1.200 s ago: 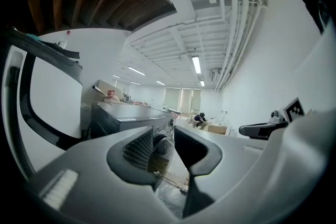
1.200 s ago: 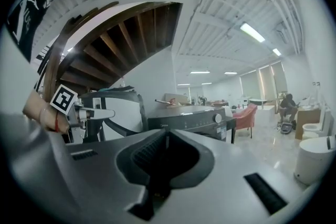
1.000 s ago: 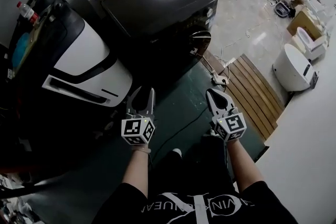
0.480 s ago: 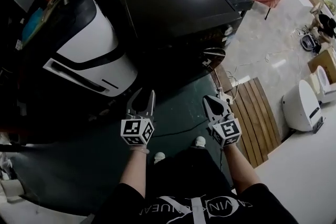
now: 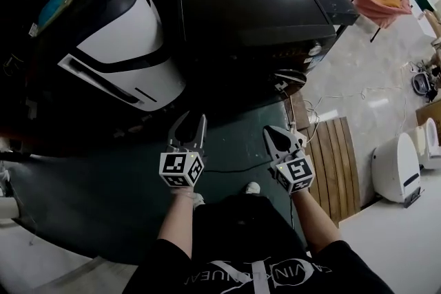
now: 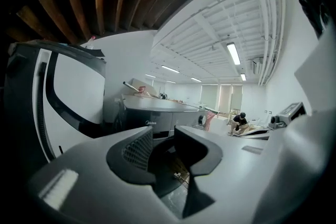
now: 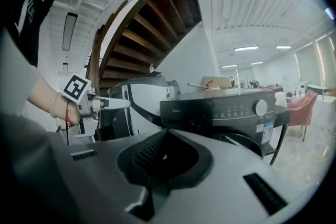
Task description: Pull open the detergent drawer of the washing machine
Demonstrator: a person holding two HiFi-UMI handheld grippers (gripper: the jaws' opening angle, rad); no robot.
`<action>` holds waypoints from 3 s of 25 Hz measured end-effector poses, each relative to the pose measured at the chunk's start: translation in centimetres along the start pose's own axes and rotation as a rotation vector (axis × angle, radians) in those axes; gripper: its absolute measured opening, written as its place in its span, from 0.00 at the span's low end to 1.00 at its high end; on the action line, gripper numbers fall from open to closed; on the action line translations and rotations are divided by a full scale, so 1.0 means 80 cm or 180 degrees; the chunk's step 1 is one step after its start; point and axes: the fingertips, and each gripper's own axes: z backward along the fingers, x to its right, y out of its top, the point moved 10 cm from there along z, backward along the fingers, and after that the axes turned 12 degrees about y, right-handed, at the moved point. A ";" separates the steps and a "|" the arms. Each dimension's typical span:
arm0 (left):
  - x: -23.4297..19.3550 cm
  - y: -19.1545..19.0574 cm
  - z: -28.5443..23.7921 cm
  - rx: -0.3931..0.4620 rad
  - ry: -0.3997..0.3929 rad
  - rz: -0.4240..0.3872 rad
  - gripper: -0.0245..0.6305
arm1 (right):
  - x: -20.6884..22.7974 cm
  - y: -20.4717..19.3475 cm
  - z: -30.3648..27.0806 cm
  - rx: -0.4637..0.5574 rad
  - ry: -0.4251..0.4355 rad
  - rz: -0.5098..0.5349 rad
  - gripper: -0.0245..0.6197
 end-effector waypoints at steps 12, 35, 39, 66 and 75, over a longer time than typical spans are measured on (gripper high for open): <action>0.025 -0.031 -0.035 -0.0091 0.0091 0.0191 0.21 | 0.044 -0.007 -0.027 0.0025 0.0250 0.0003 0.05; -0.021 -0.109 -0.204 -0.0207 -0.0099 0.1446 0.21 | 0.097 -0.050 -0.180 -0.0019 0.0257 -0.0233 0.05; -0.028 -0.119 -0.225 -0.0081 -0.0222 0.1841 0.21 | 0.104 -0.063 -0.192 -0.0094 0.0276 -0.0268 0.05; -0.055 -0.127 -0.301 0.0555 -0.0849 0.2986 0.30 | 0.123 -0.096 -0.251 -0.0159 0.0373 -0.0411 0.05; -0.051 -0.134 -0.304 0.0676 -0.0911 0.3253 0.26 | 0.123 -0.103 -0.247 -0.0201 0.0428 -0.0450 0.05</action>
